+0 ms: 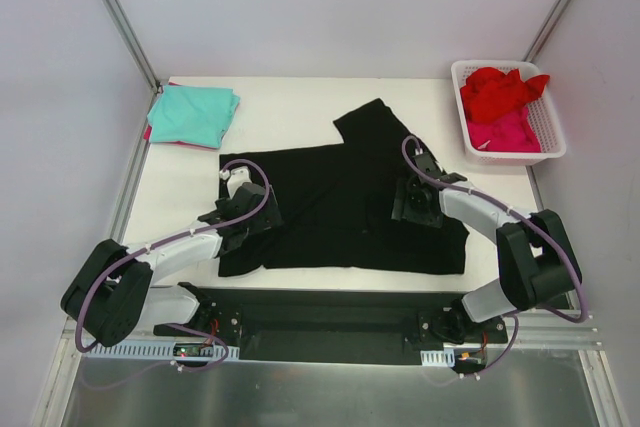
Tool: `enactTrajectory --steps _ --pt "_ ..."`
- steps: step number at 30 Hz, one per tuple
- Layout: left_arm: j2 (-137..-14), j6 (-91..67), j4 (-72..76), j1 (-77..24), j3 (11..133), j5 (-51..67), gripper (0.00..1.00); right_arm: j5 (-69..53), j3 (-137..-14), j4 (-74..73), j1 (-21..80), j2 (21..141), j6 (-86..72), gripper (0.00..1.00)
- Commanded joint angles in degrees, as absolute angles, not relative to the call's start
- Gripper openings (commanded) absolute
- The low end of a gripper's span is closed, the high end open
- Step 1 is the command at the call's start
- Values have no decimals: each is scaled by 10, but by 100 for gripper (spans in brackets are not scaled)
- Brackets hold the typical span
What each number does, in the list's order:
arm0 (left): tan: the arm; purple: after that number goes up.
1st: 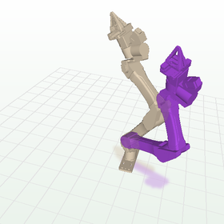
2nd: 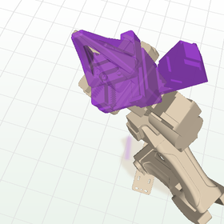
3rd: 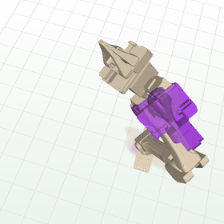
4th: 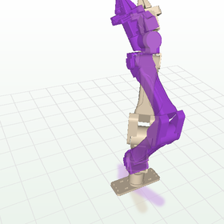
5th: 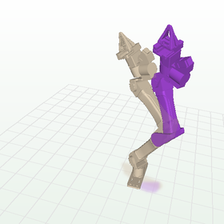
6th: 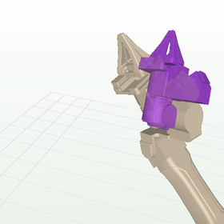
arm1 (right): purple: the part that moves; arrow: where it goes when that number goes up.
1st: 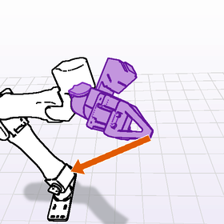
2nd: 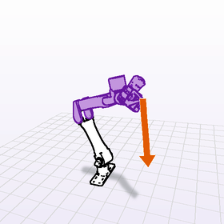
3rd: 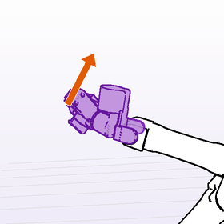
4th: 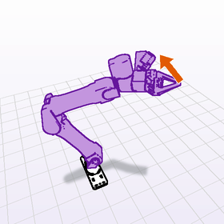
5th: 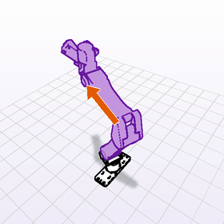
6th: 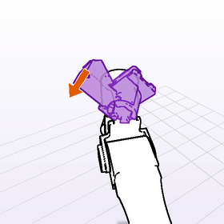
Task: Fold and stack the t-shirts
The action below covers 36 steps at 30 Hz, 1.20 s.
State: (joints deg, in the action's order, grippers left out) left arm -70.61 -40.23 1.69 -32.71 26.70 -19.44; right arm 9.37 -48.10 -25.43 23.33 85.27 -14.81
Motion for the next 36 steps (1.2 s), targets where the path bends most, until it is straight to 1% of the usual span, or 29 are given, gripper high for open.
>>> enactTrajectory --steps 1,7,11,14,16,21,28,32,36 --pt "-708 -402 -51 -332 270 -207 99 84 -442 -249 231 839 -160 73" --pt "-718 -410 -69 -333 271 -218 99 105 -419 -262 231 826 -166 74" --pt "-727 -441 -97 -324 274 -228 99 131 -425 -298 225 826 -180 74" --pt "-727 -461 -109 -279 267 -185 99 143 -427 -325 216 845 -189 74" --pt "-720 -463 -111 -271 263 -172 99 136 -416 -328 211 842 -196 74" --pt "-695 -467 -119 -271 251 -163 99 128 -377 -327 212 805 -212 75" --pt "-638 -468 -138 -271 232 -153 99 127 -353 -349 212 760 -212 75" --pt "-614 -465 -151 -272 237 -151 99 125 -359 -373 213 717 -214 75" --pt "-610 -454 -167 -272 256 -159 99 137 -396 -409 213 678 -210 75"
